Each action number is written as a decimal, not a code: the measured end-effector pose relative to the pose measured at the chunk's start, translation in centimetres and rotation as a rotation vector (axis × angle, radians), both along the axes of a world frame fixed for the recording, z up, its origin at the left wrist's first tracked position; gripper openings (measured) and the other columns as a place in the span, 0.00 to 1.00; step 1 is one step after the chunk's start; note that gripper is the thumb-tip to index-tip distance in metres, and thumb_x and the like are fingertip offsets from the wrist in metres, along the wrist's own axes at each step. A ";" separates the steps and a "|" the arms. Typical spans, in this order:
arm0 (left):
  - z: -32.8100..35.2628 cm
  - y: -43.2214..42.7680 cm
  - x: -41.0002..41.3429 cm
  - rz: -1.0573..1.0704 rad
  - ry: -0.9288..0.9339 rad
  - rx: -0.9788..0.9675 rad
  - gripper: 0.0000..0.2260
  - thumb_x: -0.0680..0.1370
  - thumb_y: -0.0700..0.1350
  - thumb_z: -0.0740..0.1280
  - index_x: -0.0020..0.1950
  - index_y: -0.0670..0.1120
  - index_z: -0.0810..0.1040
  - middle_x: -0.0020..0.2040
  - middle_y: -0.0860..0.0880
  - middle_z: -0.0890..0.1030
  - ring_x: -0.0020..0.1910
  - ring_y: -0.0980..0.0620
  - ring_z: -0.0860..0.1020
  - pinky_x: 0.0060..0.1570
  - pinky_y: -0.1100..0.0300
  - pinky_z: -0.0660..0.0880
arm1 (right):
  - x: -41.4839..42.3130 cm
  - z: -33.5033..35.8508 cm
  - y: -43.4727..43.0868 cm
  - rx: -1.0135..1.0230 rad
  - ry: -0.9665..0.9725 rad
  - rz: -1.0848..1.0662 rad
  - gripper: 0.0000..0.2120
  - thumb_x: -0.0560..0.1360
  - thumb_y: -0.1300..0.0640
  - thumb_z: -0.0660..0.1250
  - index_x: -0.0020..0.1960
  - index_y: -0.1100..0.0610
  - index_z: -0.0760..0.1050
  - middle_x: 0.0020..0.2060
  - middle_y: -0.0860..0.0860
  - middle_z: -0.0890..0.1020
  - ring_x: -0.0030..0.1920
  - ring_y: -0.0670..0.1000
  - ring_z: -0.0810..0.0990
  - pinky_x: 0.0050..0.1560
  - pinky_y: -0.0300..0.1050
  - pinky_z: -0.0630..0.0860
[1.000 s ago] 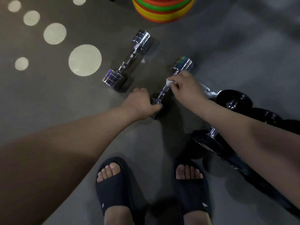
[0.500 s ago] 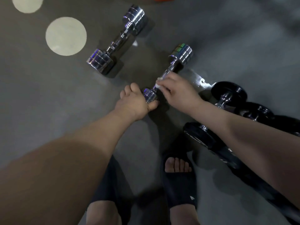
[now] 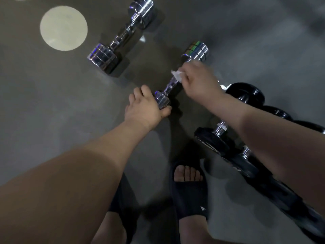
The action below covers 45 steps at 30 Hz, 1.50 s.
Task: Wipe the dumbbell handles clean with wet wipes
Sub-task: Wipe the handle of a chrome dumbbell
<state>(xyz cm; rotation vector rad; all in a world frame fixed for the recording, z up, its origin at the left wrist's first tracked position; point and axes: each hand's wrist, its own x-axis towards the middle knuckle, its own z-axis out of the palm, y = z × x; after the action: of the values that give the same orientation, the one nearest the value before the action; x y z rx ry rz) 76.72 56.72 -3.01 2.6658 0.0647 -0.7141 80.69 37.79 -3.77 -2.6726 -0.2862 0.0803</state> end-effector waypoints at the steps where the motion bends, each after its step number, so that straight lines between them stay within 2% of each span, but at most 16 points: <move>1: 0.0 0.0 0.0 0.000 0.003 0.001 0.39 0.70 0.66 0.72 0.67 0.43 0.62 0.67 0.43 0.66 0.68 0.40 0.66 0.63 0.45 0.69 | 0.2 0.0 -0.3 -0.026 0.025 -0.054 0.10 0.78 0.56 0.59 0.53 0.60 0.76 0.49 0.60 0.78 0.48 0.63 0.78 0.45 0.53 0.74; 4: -0.1 0.1 -0.1 -0.001 0.011 -0.005 0.40 0.70 0.67 0.71 0.68 0.43 0.61 0.67 0.43 0.67 0.68 0.40 0.66 0.63 0.46 0.69 | -0.4 -0.1 -0.4 0.036 0.094 -0.080 0.11 0.78 0.59 0.61 0.58 0.59 0.74 0.50 0.59 0.80 0.48 0.61 0.79 0.44 0.50 0.72; 7: -0.2 0.1 -0.1 0.001 -0.003 -0.006 0.40 0.70 0.67 0.71 0.68 0.42 0.62 0.66 0.42 0.67 0.68 0.39 0.66 0.64 0.45 0.69 | -0.9 0.0 -0.9 0.127 0.153 -0.119 0.18 0.79 0.58 0.63 0.68 0.55 0.76 0.57 0.57 0.82 0.56 0.57 0.80 0.54 0.43 0.72; 10: -0.3 0.0 -0.1 0.001 -0.008 -0.008 0.39 0.69 0.67 0.71 0.67 0.43 0.62 0.66 0.42 0.67 0.67 0.39 0.66 0.63 0.45 0.69 | -0.7 0.0 -0.8 0.175 0.171 -0.048 0.20 0.79 0.58 0.62 0.70 0.52 0.76 0.58 0.54 0.82 0.55 0.50 0.80 0.54 0.38 0.72; 12: -0.2 0.0 -0.1 -0.001 0.001 -0.008 0.39 0.70 0.67 0.71 0.67 0.43 0.62 0.66 0.42 0.67 0.67 0.39 0.66 0.63 0.45 0.69 | -0.7 0.4 -0.6 0.180 0.180 -0.013 0.19 0.79 0.58 0.60 0.68 0.50 0.77 0.57 0.52 0.82 0.54 0.48 0.79 0.55 0.42 0.74; 14: -0.2 0.0 -0.1 -0.004 0.009 -0.006 0.38 0.70 0.67 0.71 0.67 0.43 0.62 0.66 0.42 0.67 0.67 0.40 0.66 0.62 0.45 0.69 | -0.5 0.9 -0.4 0.193 0.152 -0.075 0.14 0.79 0.59 0.59 0.59 0.51 0.79 0.52 0.53 0.81 0.51 0.51 0.79 0.51 0.47 0.76; 18: -0.1 0.2 0.0 -0.007 0.020 -0.013 0.38 0.70 0.67 0.71 0.66 0.43 0.62 0.66 0.42 0.67 0.67 0.39 0.66 0.63 0.45 0.69 | -0.6 1.5 0.3 0.244 0.053 -0.230 0.04 0.73 0.56 0.66 0.45 0.56 0.78 0.45 0.51 0.78 0.43 0.48 0.77 0.45 0.39 0.73; 20: -0.1 0.1 0.0 -0.003 0.014 -0.012 0.37 0.69 0.67 0.71 0.66 0.44 0.63 0.65 0.43 0.68 0.67 0.40 0.67 0.62 0.45 0.70 | -0.6 1.3 0.6 0.226 0.052 -0.264 0.10 0.71 0.51 0.71 0.41 0.56 0.74 0.42 0.49 0.77 0.41 0.46 0.75 0.42 0.37 0.71; 22: -0.1 0.1 -0.1 -0.002 0.007 -0.008 0.37 0.69 0.67 0.71 0.65 0.44 0.63 0.65 0.43 0.68 0.67 0.40 0.67 0.61 0.45 0.71 | -0.6 1.1 0.8 0.206 0.041 -0.268 0.12 0.72 0.52 0.71 0.38 0.56 0.70 0.38 0.48 0.75 0.40 0.48 0.73 0.42 0.45 0.72; 26: -0.1 0.1 0.0 -0.008 0.009 -0.002 0.38 0.69 0.67 0.71 0.65 0.44 0.63 0.65 0.43 0.68 0.67 0.40 0.67 0.62 0.45 0.71 | -0.4 1.7 0.8 0.212 0.121 -0.308 0.07 0.75 0.56 0.67 0.47 0.53 0.68 0.39 0.48 0.77 0.39 0.52 0.76 0.42 0.50 0.72; 29: -0.1 0.1 0.0 -0.008 0.004 -0.001 0.38 0.69 0.67 0.71 0.65 0.44 0.63 0.65 0.43 0.68 0.67 0.40 0.67 0.62 0.45 0.71 | -0.3 1.9 0.3 0.217 0.139 -0.315 0.11 0.76 0.56 0.66 0.57 0.53 0.71 0.46 0.52 0.82 0.43 0.56 0.80 0.43 0.50 0.75; 34: -0.2 0.2 0.0 -0.011 0.005 0.000 0.38 0.69 0.67 0.71 0.66 0.44 0.63 0.65 0.43 0.68 0.67 0.40 0.67 0.61 0.45 0.70 | -0.2 2.0 -0.7 0.094 -0.136 -0.324 0.07 0.74 0.60 0.65 0.51 0.59 0.74 0.46 0.57 0.81 0.47 0.61 0.78 0.44 0.48 0.68; 37: -0.1 0.2 0.0 -0.012 0.010 0.001 0.38 0.69 0.67 0.71 0.67 0.44 0.63 0.66 0.43 0.68 0.67 0.40 0.67 0.61 0.45 0.70 | -0.4 1.0 -0.1 0.054 -0.102 -0.147 0.06 0.74 0.62 0.65 0.50 0.60 0.77 0.50 0.58 0.79 0.50 0.60 0.78 0.48 0.49 0.73; 40: 0.0 0.1 0.0 -0.015 0.017 -0.003 0.39 0.69 0.66 0.71 0.67 0.44 0.62 0.66 0.43 0.68 0.67 0.40 0.67 0.62 0.45 0.70 | -1.1 -0.2 0.5 0.116 0.005 0.025 0.07 0.76 0.62 0.67 0.52 0.60 0.81 0.48 0.57 0.79 0.47 0.55 0.79 0.50 0.41 0.72; 43: -0.1 0.1 0.1 -0.013 0.020 -0.002 0.39 0.69 0.67 0.71 0.68 0.44 0.62 0.66 0.43 0.68 0.67 0.40 0.67 0.61 0.45 0.71 | -0.5 0.0 0.0 0.207 0.100 -0.066 0.10 0.79 0.59 0.66 0.56 0.59 0.83 0.50 0.55 0.80 0.49 0.50 0.79 0.52 0.27 0.67; 45: -0.2 0.2 0.1 -0.008 0.015 -0.004 0.39 0.69 0.67 0.71 0.67 0.44 0.63 0.66 0.43 0.68 0.67 0.40 0.67 0.61 0.45 0.71 | 0.0 0.1 0.0 0.208 0.146 -0.111 0.12 0.79 0.60 0.64 0.59 0.59 0.83 0.53 0.56 0.79 0.53 0.51 0.79 0.54 0.26 0.65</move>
<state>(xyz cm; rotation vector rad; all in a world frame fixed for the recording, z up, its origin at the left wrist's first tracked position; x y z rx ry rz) 76.78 56.93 -3.19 2.6590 0.0568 -0.7355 80.65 37.81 -3.66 -2.4559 -0.0940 0.1986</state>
